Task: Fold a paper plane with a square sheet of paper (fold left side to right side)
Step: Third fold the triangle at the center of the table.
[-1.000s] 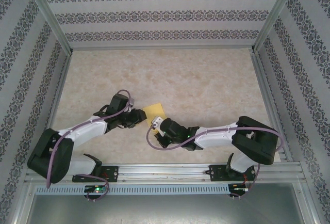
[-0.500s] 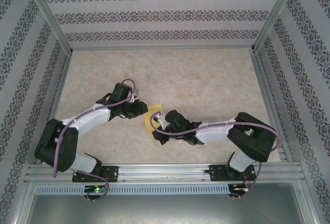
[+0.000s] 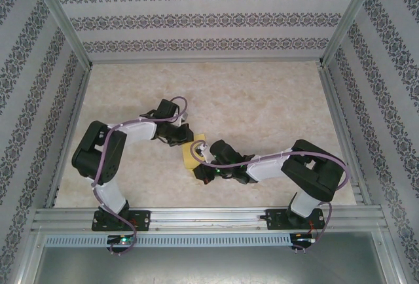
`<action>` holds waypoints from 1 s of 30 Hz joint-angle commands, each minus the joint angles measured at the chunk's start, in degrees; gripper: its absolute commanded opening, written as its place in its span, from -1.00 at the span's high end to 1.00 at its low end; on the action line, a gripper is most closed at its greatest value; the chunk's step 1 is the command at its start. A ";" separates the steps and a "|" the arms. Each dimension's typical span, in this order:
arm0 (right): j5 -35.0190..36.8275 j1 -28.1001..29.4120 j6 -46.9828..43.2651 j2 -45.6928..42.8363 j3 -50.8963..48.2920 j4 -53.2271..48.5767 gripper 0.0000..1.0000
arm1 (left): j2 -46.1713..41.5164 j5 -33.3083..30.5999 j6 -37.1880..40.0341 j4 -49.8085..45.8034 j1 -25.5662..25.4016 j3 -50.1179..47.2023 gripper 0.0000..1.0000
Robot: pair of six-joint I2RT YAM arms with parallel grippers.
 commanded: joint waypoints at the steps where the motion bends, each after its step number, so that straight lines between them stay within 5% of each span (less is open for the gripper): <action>1: -1.28 -0.67 1.51 0.01 -0.60 2.06 1.00 | 1.67 1.25 3.19 -1.20 -0.23 2.15 0.83; 30: 1.02 -5.93 7.43 -0.17 -0.62 -0.55 1.00 | 7.91 -6.92 9.74 -6.04 -3.35 4.20 1.00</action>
